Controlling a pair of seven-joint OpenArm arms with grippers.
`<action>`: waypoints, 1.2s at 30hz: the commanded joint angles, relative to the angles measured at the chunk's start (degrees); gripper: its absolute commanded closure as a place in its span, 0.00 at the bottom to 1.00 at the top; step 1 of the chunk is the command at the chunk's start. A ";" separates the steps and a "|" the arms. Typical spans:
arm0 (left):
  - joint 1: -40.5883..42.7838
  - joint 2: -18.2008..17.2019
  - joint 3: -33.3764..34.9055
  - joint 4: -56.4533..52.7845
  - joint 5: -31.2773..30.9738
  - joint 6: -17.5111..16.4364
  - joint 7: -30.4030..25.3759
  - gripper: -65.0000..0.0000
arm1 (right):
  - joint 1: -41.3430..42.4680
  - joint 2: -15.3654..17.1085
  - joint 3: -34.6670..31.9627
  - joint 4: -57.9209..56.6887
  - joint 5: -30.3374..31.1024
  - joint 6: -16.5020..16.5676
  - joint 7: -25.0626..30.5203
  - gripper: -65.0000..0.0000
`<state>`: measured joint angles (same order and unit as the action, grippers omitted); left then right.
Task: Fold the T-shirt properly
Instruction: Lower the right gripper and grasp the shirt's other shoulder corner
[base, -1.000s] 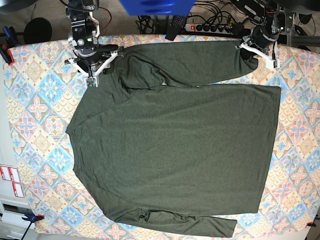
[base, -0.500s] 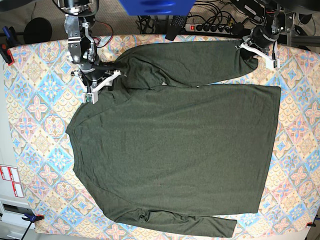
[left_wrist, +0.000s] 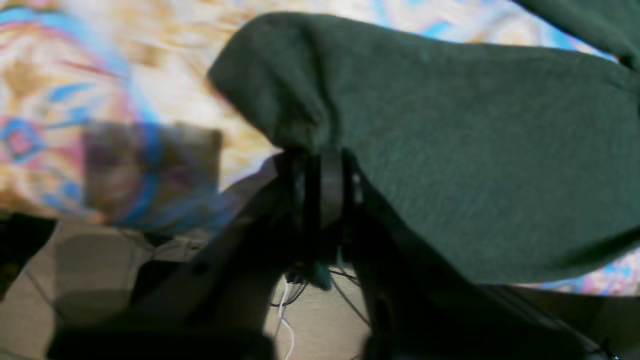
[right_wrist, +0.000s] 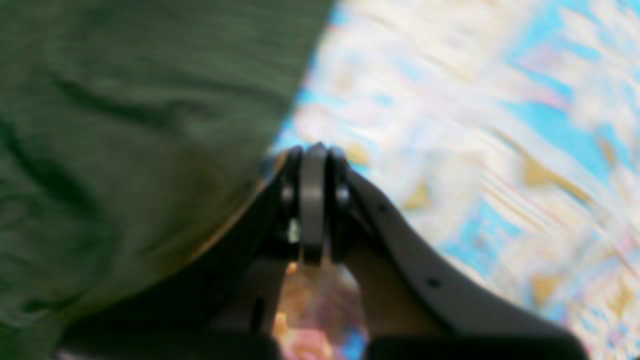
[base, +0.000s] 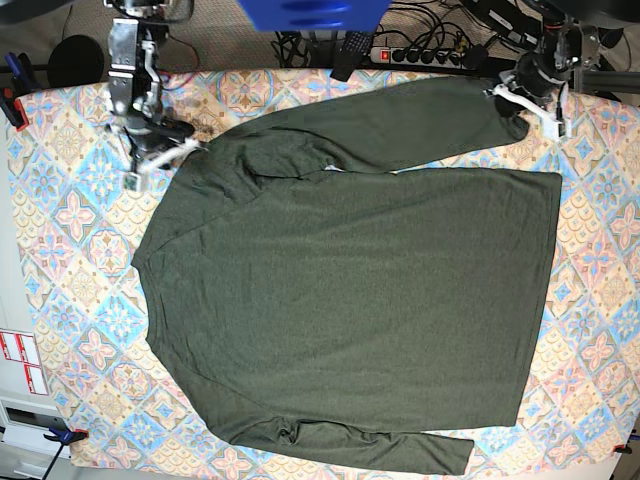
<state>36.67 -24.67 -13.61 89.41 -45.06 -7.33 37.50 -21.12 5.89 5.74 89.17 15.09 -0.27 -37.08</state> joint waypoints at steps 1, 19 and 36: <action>1.01 -1.14 -1.30 0.48 -0.08 0.17 -0.44 1.00 | -0.02 0.22 0.37 1.34 0.07 0.05 -0.33 1.00; 1.97 -2.02 -1.21 4.00 0.09 0.17 -0.26 1.00 | 2.88 0.22 0.37 3.19 0.25 0.14 -0.68 0.62; 1.97 -0.35 -1.12 4.00 0.18 0.17 0.00 1.00 | 6.49 0.22 -1.56 -2.53 10.89 0.14 -0.77 0.55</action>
<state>38.24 -24.27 -14.37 92.79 -44.60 -7.07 38.13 -15.25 5.63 3.97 85.86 25.85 -0.27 -37.58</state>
